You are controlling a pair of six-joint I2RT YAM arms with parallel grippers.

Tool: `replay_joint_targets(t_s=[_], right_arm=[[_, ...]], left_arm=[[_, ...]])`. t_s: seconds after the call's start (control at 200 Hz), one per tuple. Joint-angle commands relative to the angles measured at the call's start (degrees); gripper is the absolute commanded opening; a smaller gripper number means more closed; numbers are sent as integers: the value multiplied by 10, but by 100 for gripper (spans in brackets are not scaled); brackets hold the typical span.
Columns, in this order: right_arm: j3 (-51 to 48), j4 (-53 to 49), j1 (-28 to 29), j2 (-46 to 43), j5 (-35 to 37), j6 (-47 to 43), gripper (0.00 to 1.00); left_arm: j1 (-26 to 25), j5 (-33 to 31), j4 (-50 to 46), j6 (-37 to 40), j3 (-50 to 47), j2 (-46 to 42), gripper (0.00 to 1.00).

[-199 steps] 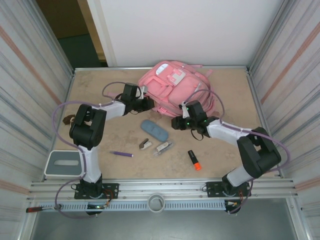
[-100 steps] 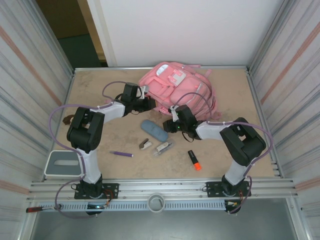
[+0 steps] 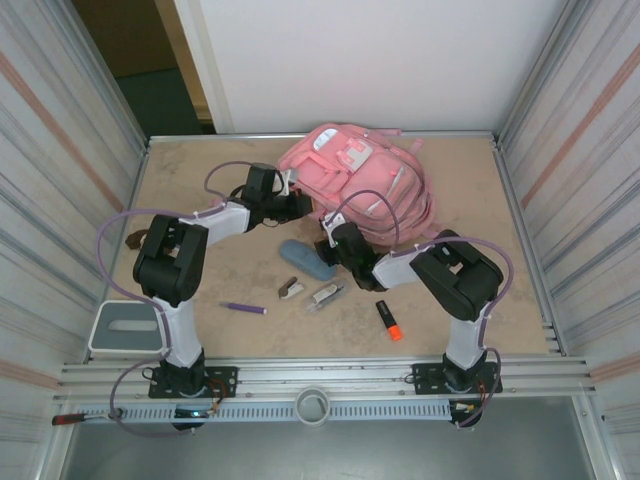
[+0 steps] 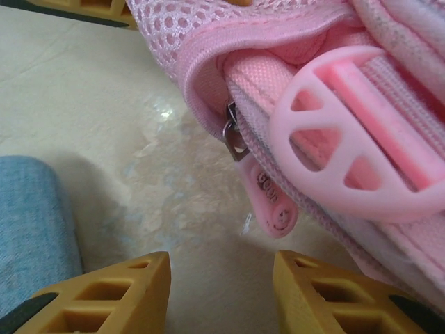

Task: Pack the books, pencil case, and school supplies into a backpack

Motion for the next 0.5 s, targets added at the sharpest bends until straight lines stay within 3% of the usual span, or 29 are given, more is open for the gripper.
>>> replay_joint_targets(t_s=[0.0, 0.496], right_arm=[[-2, 57, 0, 23, 69, -16, 42], [9, 127, 12, 27, 121, -57, 41]], left_arm=[[-10, 55, 31, 2, 27, -55, 0], [-11, 55, 35, 1, 23, -53, 0]])
